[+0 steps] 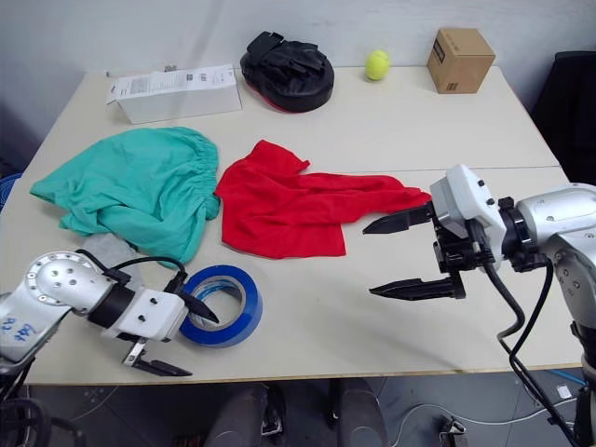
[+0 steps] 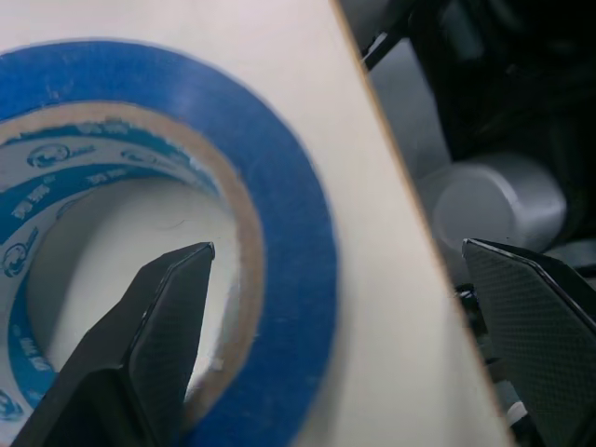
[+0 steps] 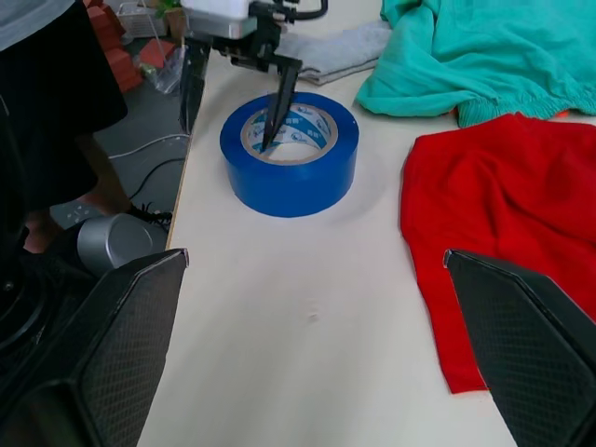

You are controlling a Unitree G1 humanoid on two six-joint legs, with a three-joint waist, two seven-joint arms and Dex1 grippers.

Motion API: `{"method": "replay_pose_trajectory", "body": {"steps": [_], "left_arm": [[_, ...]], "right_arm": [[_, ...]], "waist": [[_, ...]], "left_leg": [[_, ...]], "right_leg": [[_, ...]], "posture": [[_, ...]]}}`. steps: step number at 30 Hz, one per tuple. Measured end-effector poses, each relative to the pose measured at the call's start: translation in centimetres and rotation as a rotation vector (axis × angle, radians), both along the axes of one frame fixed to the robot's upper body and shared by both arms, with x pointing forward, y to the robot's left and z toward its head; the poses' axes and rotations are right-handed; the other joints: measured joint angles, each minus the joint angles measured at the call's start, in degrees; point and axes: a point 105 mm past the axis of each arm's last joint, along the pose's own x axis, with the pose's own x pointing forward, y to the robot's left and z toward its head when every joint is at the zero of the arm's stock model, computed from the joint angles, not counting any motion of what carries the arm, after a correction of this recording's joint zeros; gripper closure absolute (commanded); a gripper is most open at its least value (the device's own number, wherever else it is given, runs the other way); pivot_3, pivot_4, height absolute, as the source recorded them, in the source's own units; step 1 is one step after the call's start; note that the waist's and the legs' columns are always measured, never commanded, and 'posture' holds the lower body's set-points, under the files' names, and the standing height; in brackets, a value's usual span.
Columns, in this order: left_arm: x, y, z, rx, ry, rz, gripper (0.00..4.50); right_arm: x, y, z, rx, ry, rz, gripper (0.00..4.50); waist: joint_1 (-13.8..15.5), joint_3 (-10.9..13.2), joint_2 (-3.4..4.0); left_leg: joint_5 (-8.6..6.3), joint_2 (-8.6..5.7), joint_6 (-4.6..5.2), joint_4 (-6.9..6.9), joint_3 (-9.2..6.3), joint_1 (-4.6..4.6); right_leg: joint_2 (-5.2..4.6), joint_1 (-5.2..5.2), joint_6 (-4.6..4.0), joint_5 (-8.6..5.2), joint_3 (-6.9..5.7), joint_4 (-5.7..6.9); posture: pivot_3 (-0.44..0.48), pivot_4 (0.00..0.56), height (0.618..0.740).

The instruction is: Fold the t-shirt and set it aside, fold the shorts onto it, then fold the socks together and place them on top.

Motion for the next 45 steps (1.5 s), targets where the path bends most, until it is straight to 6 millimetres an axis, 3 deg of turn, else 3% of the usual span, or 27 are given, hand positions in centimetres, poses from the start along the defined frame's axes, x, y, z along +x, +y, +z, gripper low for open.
{"method": "replay_pose_trajectory", "body": {"steps": [7,9,15,19,23,26,29,31,35,40,45], "left_arm": [[0.2,-0.1,-0.1,-0.032,-0.032,0.004,3.00],[0.2,0.0,0.0,-0.049,-0.046,0.022,3.27],[0.4,0.2,0.3,-0.178,-0.067,0.225,3.27],[0.9,2.2,1.9,-0.268,-0.131,0.537,3.30],[0.9,5.8,5.2,-0.366,-0.275,0.930,3.31],[-0.9,10.3,6.8,-0.342,-0.372,1.233,3.31],[-3.6,15.2,6.5,-0.232,-0.419,1.547,3.31],[-4.8,17.4,5.8,-0.181,-0.408,1.679,3.31],[-5.2,20.6,4.6,-0.196,-0.376,1.843,3.31],[-4.6,22.2,3.0,-0.232,-0.321,1.889,3.31],[-5.2,23.0,2.3,-0.213,-0.296,1.940,1.84]], "right_arm": [[0.2,0.5,0.0,0.027,-0.006,0.000,0.00],[0.3,0.9,0.2,0.037,-0.010,0.019,0.00],[0.6,2.7,0.9,0.097,0.000,0.098,0.00],[1.1,3.9,1.7,0.158,0.015,0.159,0.00],[1.4,5.5,1.9,0.201,0.045,0.239,0.00],[1.9,6.5,2.0,0.223,0.055,0.285,0.00],[2.7,7.1,1.9,0.239,0.060,0.293,0.00],[3.3,7.3,1.7,0.249,0.064,0.292,0.00],[3.3,8.2,1.3,0.238,0.062,0.327,0.00],[3.4,8.2,1.1,0.234,0.060,0.326,0.00],[3.5,8.2,1.1,0.229,0.055,0.320,0.00]], "waist": [[-0.2,0.0,0.00],[-0.2,0.0,0.00],[-0.3,0.0,0.00],[-0.4,0.1,-0.09],[-0.2,0.1,-0.28],[-0.5,0.0,-0.40],[-0.6,0.0,-0.46],[-0.2,0.0,-0.47],[0.4,-0.2,-0.77],[-0.2,-0.3,-0.93],[-0.9,-0.3,-0.92]], "left_leg": [[0.02,0.03,0.01,0.01,0.00,0.03],[0.02,0.02,0.02,0.02,0.00,0.07],[0.06,0.04,0.03,0.03,0.00,0.10],[0.07,0.07,0.01,0.02,-0.06,0.08],[0.07,0.06,0.01,0.04,-0.13,0.05],[0.07,0.06,0.01,0.02,-0.14,0.04],[0.07,0.06,0.00,0.00,-0.15,0.06],[0.07,0.01,0.01,0.01,-0.18,0.06],[0.01,-0.04,-0.01,0.00,-0.35,0.05],[-0.07,-0.04,-0.05,-0.10,-0.36,0.04],[-0.09,0.02,-0.10,-0.17,-0.32,0.04]], "right_leg": [[0.01,0.00,0.00,0.00,0.02,0.06],[-0.01,0.01,0.00,0.00,0.04,0.08],[-0.02,0.01,0.00,0.00,0.07,0.18],[-0.02,0.00,0.00,-0.01,0.06,0.19],[-0.05,0.02,0.00,-0.01,0.01,0.16],[-0.05,0.04,0.00,-0.01,0.00,0.11],[-0.04,0.04,-0.01,-0.01,-0.03,0.10],[-0.10,0.04,-0.01,-0.01,-0.03,0.13],[-0.21,0.08,-0.02,-0.01,-0.06,0.11],[-0.23,0.06,-0.02,-0.01,-0.06,0.05],[-0.19,0.01,-0.04,-0.02,-0.07,0.08]], "posture": [[0.000,0.150,0.740],[0.000,0.150,0.740],[0.000,0.150,0.740],[0.000,0.150,0.740],[0.000,0.150,0.740],[0.000,0.150,0.740],[0.000,0.150,0.740],[0.000,0.150,0.740],[0.000,0.150,0.740],[0.000,0.150,0.740],[0.000,0.150,0.740]]}}
